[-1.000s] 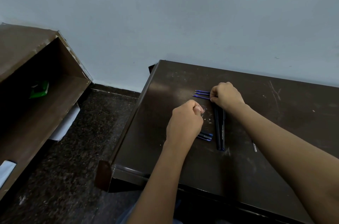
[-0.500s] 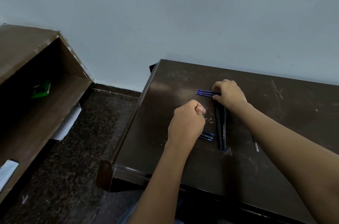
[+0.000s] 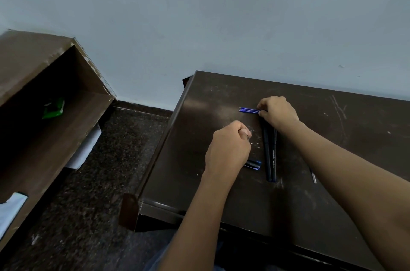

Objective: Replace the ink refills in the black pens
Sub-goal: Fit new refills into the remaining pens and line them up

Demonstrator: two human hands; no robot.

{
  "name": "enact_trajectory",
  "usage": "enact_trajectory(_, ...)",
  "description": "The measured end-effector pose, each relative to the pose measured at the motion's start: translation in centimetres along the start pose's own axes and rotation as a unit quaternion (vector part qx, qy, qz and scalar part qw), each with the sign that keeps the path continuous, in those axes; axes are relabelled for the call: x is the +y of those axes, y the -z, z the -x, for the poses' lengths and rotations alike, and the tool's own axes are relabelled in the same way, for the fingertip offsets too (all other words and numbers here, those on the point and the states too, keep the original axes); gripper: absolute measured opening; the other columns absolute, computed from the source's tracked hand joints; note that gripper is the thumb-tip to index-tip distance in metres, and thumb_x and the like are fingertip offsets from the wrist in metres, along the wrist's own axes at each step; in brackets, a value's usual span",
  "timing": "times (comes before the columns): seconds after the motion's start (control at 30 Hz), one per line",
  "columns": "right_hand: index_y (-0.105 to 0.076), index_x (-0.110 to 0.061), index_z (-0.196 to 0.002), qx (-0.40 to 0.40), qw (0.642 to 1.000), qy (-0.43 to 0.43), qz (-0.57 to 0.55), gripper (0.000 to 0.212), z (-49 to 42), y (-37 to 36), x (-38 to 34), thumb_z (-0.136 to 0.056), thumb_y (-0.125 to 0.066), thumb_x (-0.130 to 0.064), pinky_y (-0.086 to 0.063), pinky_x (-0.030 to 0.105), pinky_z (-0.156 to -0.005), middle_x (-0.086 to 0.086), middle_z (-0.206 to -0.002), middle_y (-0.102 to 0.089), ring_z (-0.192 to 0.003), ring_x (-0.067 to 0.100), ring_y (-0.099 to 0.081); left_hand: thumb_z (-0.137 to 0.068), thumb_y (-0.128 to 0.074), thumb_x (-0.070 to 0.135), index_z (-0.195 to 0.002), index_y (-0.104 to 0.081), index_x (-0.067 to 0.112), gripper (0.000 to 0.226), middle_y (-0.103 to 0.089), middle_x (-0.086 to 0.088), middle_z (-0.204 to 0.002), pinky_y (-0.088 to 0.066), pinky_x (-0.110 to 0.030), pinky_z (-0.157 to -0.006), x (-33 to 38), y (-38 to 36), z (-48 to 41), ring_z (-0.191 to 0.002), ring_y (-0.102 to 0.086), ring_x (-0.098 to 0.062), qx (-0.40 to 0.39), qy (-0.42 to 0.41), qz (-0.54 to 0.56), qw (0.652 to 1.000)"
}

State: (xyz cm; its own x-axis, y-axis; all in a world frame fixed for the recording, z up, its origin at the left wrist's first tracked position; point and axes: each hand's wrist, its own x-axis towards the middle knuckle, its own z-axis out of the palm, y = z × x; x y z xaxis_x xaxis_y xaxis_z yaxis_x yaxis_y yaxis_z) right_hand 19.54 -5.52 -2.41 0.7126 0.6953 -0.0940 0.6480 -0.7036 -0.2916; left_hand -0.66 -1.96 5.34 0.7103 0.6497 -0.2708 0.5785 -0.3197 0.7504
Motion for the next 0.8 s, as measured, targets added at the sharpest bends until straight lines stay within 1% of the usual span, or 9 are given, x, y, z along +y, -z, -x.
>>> enact_trajectory(0.2,-0.067,-0.016,-0.109,0.003,1.0,-0.004,0.005,0.022,0.03,0.05,-0.13,-0.09,-0.057,-0.016,-0.051,0.045,-0.086,0.011,-0.114,-0.064,-0.105,0.031,-0.059,-0.099,-0.038,0.022,-0.099,-0.059,0.021,0.021,-0.067,-0.003,-0.099,-0.047,-0.024,-0.069,-0.02,0.0,0.0,-0.088,-0.063,-0.013,0.001,-0.003,-0.001,1.0)
enact_trajectory(0.37,-0.068,-0.017,-0.107,0.009,1.0,-0.01,0.0,0.022,0.11,-0.13,-0.21,-0.089,-0.056,-0.014,-0.052,0.046,-0.084,0.01,-0.11,-0.065,-0.101,0.031,-0.06,-0.099,-0.038,0.022,-0.098,-0.059,0.021,0.021,-0.067,-0.004,-0.098,-0.045,-0.023,-0.068,0.04,0.01,0.04,-0.088,-0.063,-0.013,0.002,-0.001,0.0,1.0)
enact_trajectory(0.47,-0.068,-0.016,-0.106,0.012,1.0,-0.012,-0.009,0.022,0.13,-0.24,-0.26,-0.088,-0.055,-0.013,-0.053,0.045,-0.083,0.011,-0.108,-0.066,-0.098,0.032,-0.061,-0.099,-0.038,0.022,-0.096,-0.059,0.022,0.021,-0.067,-0.003,-0.098,-0.046,-0.024,-0.07,0.0,0.01,0.05,-0.088,-0.063,-0.013,0.0,-0.002,0.004,1.0)
enact_trajectory(0.6,-0.069,-0.015,-0.107,0.014,1.0,-0.019,-0.02,0.023,0.11,-0.32,-0.37,-0.089,-0.054,-0.011,-0.053,0.046,-0.084,0.012,-0.109,-0.066,-0.098,0.032,-0.061,-0.099,-0.037,0.022,-0.09,-0.056,0.024,0.021,-0.067,-0.002,-0.097,-0.044,-0.021,-0.065,-0.06,0.0,0.02,-0.087,-0.064,-0.012,0.005,-0.009,0.001,1.0)
enact_trajectory(0.7,-0.069,-0.015,-0.108,0.015,0.999,-0.019,-0.021,0.024,0.09,-0.31,-0.42,-0.089,-0.054,-0.01,-0.053,0.046,-0.084,0.012,-0.109,-0.066,-0.098,0.032,-0.061,-0.099,-0.037,0.022,-0.09,-0.055,0.024,0.02,-0.066,-0.001,-0.098,-0.048,-0.025,-0.07,-0.05,0.0,0.02,-0.087,-0.065,-0.012,0.006,-0.013,0.001,1.0)
enact_trajectory(0.8,-0.068,-0.014,-0.108,0.013,1.0,-0.017,-0.02,0.024,0.13,-0.27,-0.58,-0.089,-0.054,-0.01,-0.053,0.046,-0.085,0.012,-0.109,-0.066,-0.099,0.032,-0.061,-0.099,-0.037,0.022,-0.093,-0.057,0.023,0.02,-0.066,-0.002,-0.098,-0.047,-0.025,-0.071,-0.02,0.04,0.0,-0.088,-0.064,-0.012,0.005,-0.01,0.001,1.0)
